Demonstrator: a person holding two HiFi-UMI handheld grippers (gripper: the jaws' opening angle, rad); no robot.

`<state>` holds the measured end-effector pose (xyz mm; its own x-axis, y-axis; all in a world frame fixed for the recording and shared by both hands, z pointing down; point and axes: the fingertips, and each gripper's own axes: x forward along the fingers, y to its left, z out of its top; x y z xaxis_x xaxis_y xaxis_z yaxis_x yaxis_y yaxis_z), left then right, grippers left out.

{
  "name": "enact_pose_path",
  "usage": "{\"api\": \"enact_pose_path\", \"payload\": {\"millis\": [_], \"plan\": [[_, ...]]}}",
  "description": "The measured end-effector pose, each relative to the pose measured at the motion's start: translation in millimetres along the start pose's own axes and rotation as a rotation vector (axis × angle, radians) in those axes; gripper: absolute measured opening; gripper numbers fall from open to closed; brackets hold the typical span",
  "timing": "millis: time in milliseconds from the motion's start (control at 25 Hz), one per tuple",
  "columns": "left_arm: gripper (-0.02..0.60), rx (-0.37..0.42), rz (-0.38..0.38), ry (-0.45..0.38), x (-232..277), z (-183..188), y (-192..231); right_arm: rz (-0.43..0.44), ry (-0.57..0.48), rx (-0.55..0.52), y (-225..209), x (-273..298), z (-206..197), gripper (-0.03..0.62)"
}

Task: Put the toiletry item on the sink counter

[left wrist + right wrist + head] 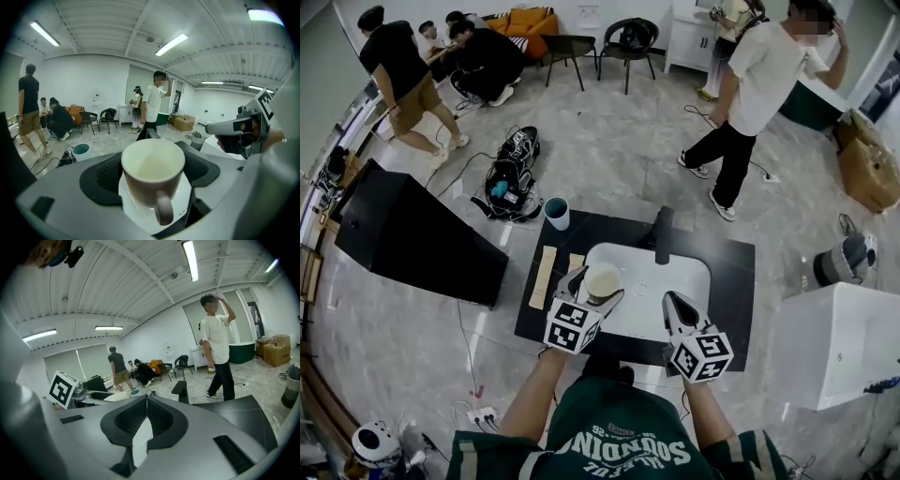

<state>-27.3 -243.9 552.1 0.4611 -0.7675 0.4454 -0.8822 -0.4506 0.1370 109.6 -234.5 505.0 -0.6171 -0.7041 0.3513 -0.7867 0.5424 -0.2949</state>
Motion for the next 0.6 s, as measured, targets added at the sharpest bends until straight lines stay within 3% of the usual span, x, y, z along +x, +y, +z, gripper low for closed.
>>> {"api": "enact_pose_path", "payload": {"millis": [600], "plan": [[0.411, -0.005, 0.047, 0.024, 46, 1, 53, 0.025, 0.042, -0.01, -7, 50, -1, 0.041]]}}
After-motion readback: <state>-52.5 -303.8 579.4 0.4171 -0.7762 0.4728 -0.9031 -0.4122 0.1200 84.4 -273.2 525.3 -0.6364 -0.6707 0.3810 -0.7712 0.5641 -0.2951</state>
